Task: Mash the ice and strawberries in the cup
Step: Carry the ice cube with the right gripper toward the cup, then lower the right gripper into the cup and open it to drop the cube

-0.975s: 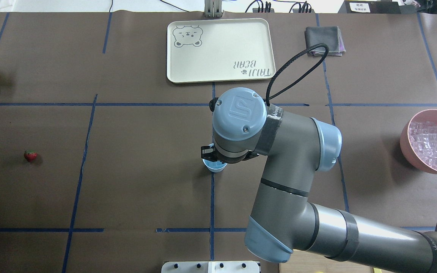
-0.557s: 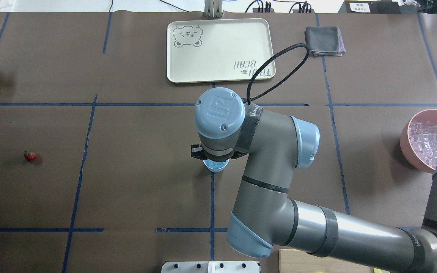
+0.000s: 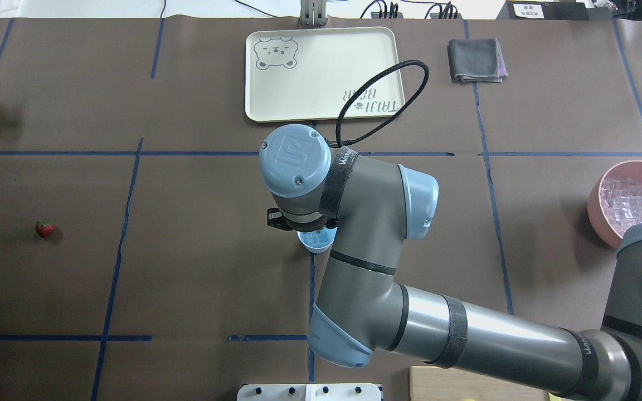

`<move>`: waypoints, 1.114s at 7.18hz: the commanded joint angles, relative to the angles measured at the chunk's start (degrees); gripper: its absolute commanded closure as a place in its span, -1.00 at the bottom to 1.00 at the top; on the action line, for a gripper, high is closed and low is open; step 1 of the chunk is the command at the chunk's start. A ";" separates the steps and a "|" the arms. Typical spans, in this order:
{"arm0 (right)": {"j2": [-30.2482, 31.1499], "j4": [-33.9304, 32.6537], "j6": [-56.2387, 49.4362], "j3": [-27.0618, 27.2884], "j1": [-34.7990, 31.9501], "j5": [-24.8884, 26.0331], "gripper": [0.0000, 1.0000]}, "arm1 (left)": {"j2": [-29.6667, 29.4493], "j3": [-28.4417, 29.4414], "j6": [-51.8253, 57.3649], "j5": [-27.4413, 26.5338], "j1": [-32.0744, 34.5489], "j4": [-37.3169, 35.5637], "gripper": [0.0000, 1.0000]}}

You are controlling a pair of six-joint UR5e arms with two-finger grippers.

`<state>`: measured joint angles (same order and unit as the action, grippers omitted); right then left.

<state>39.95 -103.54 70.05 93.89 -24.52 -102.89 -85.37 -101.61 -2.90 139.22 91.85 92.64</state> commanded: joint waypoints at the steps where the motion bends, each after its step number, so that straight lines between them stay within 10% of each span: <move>1: 0.04 0.00 -0.09 -0.11 0.00 -0.20 0.46 | 0.03 0.01 0.00 0.00 0.00 0.00 -1.00; 8: 0.48 -0.26 0.00 -0.11 0.00 -0.38 -0.59 | -0.06 -0.08 -0.09 0.00 0.00 0.00 -1.00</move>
<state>40.50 -103.79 70.04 93.78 -24.52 -103.27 -85.43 -101.61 -2.99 139.22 91.85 92.64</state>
